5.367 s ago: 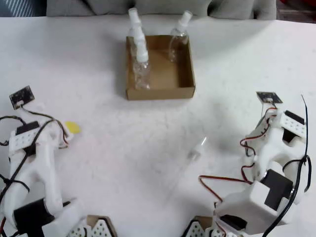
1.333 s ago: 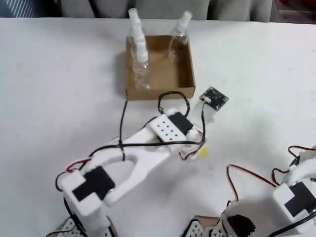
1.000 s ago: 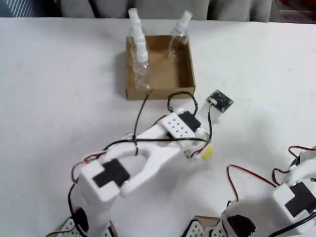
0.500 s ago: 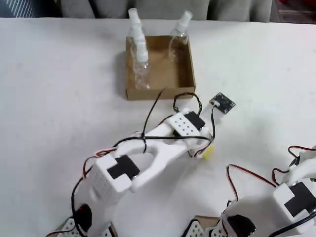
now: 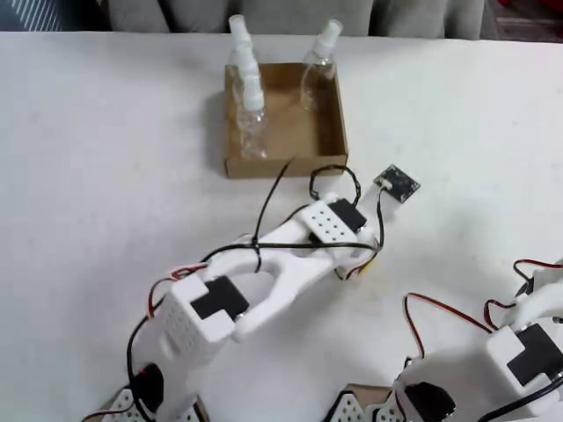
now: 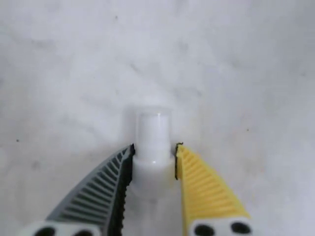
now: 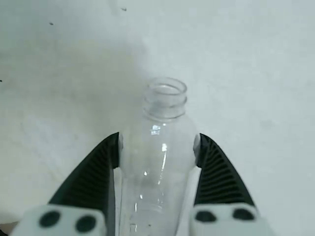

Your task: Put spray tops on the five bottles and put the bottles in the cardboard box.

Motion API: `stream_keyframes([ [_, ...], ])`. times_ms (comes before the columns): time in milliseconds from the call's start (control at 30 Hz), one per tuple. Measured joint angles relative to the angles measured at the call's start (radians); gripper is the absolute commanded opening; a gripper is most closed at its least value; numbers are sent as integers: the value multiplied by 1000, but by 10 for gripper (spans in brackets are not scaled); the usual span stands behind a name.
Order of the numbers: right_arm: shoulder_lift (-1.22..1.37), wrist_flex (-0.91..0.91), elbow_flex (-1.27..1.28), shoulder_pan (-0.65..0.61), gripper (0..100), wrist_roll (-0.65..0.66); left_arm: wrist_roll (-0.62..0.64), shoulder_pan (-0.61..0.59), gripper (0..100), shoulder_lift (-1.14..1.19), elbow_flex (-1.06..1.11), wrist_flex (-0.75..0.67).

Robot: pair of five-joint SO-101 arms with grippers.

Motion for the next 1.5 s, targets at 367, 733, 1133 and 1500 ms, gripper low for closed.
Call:
stream_keyframes([
  [367, -109, 175, -12, -77, 17, -6, -3, -6, 23, -224, 38, 140],
  [733, -347, 173, 181, -239, 17, -135, -98, -69, 24, -698, 440, 0],
  [1133, -744, 172, 315, -534, 19, -420, -103, -238, 27, -1079, 540, -17],
  [1500, -1111, 95, 410, -964, 22, -509, -103, -493, 27, -1390, 540, -210],
])
